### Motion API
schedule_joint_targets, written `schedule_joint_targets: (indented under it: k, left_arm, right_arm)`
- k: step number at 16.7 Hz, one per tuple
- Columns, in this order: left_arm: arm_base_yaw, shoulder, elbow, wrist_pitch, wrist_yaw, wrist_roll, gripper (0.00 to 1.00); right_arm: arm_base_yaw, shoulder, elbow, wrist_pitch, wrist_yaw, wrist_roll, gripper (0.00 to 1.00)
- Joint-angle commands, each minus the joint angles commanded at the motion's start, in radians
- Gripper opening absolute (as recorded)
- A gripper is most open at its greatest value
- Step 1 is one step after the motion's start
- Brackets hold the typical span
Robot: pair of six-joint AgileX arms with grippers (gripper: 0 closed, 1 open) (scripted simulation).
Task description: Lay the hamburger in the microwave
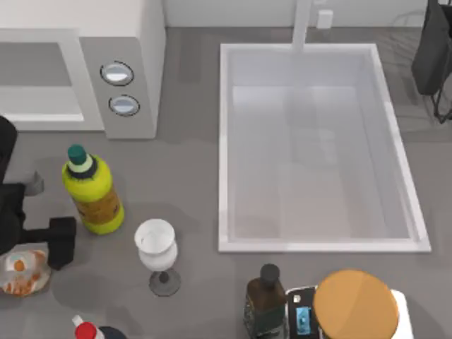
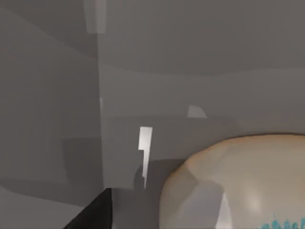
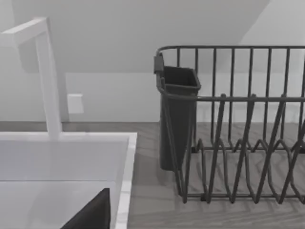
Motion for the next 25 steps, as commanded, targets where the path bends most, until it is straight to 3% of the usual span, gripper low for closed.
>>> schedule_joint_targets:
  k: [5,18,25]
  left_arm:
    - [0.000,0.017,-0.014,0.026,0.000,0.000,1.00]
    - [0.000,0.017,-0.014,0.026,0.000,0.000,0.02]
    - [0.000,0.017,-0.014,0.026,0.000,0.000,0.00]
  right_arm:
    - [0.000,0.000,0.000,0.000,0.000,0.000,1.00]
    - [0.000,0.000,0.000,0.000,0.000,0.000,1.00]
    - [0.000,0.000,0.000,0.000,0.000,0.000,1.00]
